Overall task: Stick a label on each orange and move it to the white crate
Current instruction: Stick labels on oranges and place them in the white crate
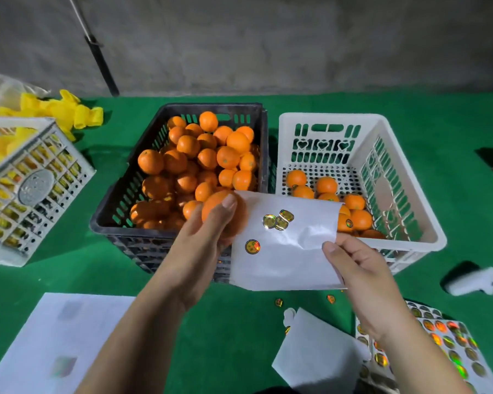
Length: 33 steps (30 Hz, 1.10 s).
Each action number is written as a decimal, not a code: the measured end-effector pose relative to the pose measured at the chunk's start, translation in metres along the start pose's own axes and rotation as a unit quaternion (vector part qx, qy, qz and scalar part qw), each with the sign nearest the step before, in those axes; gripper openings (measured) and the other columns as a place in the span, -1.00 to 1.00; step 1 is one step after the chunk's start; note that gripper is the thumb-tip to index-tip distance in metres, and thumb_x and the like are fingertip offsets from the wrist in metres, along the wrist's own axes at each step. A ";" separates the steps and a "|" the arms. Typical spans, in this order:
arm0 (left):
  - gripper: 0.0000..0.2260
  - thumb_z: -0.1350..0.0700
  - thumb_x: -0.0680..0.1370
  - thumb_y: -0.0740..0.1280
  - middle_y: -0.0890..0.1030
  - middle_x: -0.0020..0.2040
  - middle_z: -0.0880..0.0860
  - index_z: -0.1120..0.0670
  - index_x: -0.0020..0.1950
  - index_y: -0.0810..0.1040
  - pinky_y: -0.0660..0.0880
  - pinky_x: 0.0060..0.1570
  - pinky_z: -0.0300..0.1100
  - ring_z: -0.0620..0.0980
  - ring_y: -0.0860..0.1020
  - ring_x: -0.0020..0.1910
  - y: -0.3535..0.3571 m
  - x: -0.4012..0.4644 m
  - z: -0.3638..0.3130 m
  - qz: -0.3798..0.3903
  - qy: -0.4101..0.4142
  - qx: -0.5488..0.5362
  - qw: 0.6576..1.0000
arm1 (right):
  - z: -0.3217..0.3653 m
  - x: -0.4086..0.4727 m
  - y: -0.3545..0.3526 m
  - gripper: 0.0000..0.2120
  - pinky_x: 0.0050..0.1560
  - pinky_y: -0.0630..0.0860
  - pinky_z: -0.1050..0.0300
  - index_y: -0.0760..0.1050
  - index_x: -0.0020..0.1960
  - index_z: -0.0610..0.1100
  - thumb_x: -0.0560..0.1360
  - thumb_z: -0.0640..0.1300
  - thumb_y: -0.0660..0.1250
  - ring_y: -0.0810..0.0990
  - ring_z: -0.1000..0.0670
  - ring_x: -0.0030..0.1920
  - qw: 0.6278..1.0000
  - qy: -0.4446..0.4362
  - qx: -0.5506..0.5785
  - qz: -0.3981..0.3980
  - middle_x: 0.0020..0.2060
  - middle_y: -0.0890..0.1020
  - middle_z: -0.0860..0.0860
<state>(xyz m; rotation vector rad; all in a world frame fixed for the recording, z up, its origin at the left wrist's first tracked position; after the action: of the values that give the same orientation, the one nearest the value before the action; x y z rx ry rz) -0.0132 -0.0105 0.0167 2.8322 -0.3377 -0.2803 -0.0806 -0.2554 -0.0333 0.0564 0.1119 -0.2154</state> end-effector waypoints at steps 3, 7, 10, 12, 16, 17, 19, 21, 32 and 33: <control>-0.48 -0.19 0.53 0.44 0.64 0.38 -0.11 -0.11 0.47 0.49 0.62 0.21 -0.04 -0.07 0.60 0.37 0.022 -0.016 0.026 0.032 -0.085 -0.069 0.993 | 0.008 -0.006 -0.010 -0.74 0.06 0.62 0.02 0.71 0.14 0.04 0.71 -0.17 0.27 0.74 -0.17 0.06 0.998 -0.007 -0.051 0.030 0.04 0.78 -0.02; -0.44 -0.12 0.52 0.44 0.65 0.38 0.08 -0.04 0.50 0.45 0.65 0.12 0.11 0.11 0.65 0.32 0.031 -0.027 0.040 0.033 -0.113 -0.090 0.989 | 0.012 -0.011 -0.016 -0.71 0.08 0.59 0.09 0.57 0.31 0.03 0.62 -0.20 0.42 0.63 -0.20 0.13 0.978 -0.057 -0.199 -0.017 0.12 0.66 0.00; -0.29 -0.13 0.40 0.55 0.62 0.40 0.12 0.00 0.51 0.45 0.57 0.27 0.29 0.18 0.62 0.36 0.028 -0.031 0.046 0.011 -0.092 -0.056 0.994 | 0.048 -0.035 -0.008 -0.70 0.27 0.33 0.19 0.52 0.32 -0.03 0.61 -0.12 0.43 0.45 -0.16 0.12 0.854 -0.303 -0.398 -0.146 0.11 0.41 0.00; -0.27 -0.13 0.35 0.58 0.62 0.38 0.15 0.04 0.47 0.46 0.49 0.36 0.35 0.23 0.58 0.38 0.026 -0.035 0.046 0.006 -0.074 -0.038 0.997 | 0.063 -0.048 0.009 -0.75 0.20 0.30 0.14 0.59 0.27 0.04 0.60 -0.04 0.39 0.39 -0.12 0.04 0.800 -0.399 -0.434 -0.108 0.08 0.47 0.01; -0.40 -0.11 0.29 0.61 0.68 0.21 0.08 -0.04 0.26 0.52 0.67 0.15 0.02 0.11 0.67 0.17 0.027 -0.042 0.044 0.036 -0.040 0.005 0.999 | 0.066 -0.049 0.021 -0.63 0.04 0.35 -0.14 0.65 0.32 0.09 0.53 0.07 0.45 0.36 -0.17 0.06 0.785 -0.342 -0.510 -0.081 0.17 0.52 -0.07; -0.48 -0.11 0.29 0.62 0.68 0.14 0.04 -0.09 0.18 0.55 0.66 0.07 -0.05 0.06 0.68 0.10 0.026 -0.043 0.042 0.047 -0.028 0.024 0.998 | 0.067 -0.049 0.022 -0.61 0.02 0.33 -0.12 0.65 0.33 0.11 0.51 0.10 0.45 0.34 -0.16 0.09 0.784 -0.326 -0.521 -0.082 0.19 0.51 -0.08; -0.58 -0.10 0.30 0.64 0.67 0.05 -0.03 -0.16 0.06 0.56 0.64 0.00 -0.11 -0.01 0.67 0.02 0.027 -0.047 0.036 0.058 -0.005 0.054 0.997 | 0.072 -0.050 0.023 -0.62 -0.01 0.25 -0.06 0.65 0.31 0.16 0.50 0.17 0.43 0.32 -0.13 0.11 0.787 -0.314 -0.525 -0.075 0.19 0.49 -0.05; -0.56 -0.11 0.31 0.64 0.67 0.06 -0.05 -0.17 0.08 0.53 0.64 -0.01 -0.08 0.02 0.68 0.02 0.027 -0.051 0.031 0.065 0.013 0.087 0.994 | 0.073 -0.050 0.023 -0.69 -0.03 0.19 -0.02 0.68 0.23 0.19 0.51 0.19 0.43 0.31 -0.08 0.08 0.812 -0.304 -0.494 -0.069 0.14 0.48 0.04; -0.55 -0.10 0.26 0.60 0.64 0.03 -0.18 -0.21 0.08 0.52 0.60 -0.13 -0.29 -0.13 0.68 -0.04 0.036 -0.056 0.025 0.063 0.036 0.114 0.991 | 0.072 -0.044 0.021 -0.80 0.06 0.30 -0.04 0.64 -0.08 0.12 0.47 -0.15 0.58 0.32 -0.01 -0.02 0.889 -0.248 -0.381 -0.053 -0.02 0.57 0.25; -0.55 -0.10 0.26 0.60 0.65 0.02 -0.18 -0.22 0.07 0.53 0.60 -0.13 -0.29 -0.13 0.68 -0.05 0.036 -0.056 0.025 0.061 0.034 0.110 0.991 | 0.072 -0.044 0.021 -0.82 0.07 0.32 -0.09 0.63 -0.08 0.11 0.48 -0.14 0.57 0.33 -0.01 -0.02 0.888 -0.250 -0.382 -0.052 -0.03 0.58 0.26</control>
<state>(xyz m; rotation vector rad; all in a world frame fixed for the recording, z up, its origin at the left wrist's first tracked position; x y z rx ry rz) -0.0798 -0.0360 0.0130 3.0113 -0.5569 -0.1279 -0.1111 -0.2303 0.0441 -0.7946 -0.3237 -0.2738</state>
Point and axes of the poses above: each hand's wrist, its own x-axis towards the middle knuckle, its own y-axis out of the palm, z = x × y, the point moved 5 cm from there along x, towards the middle knuckle
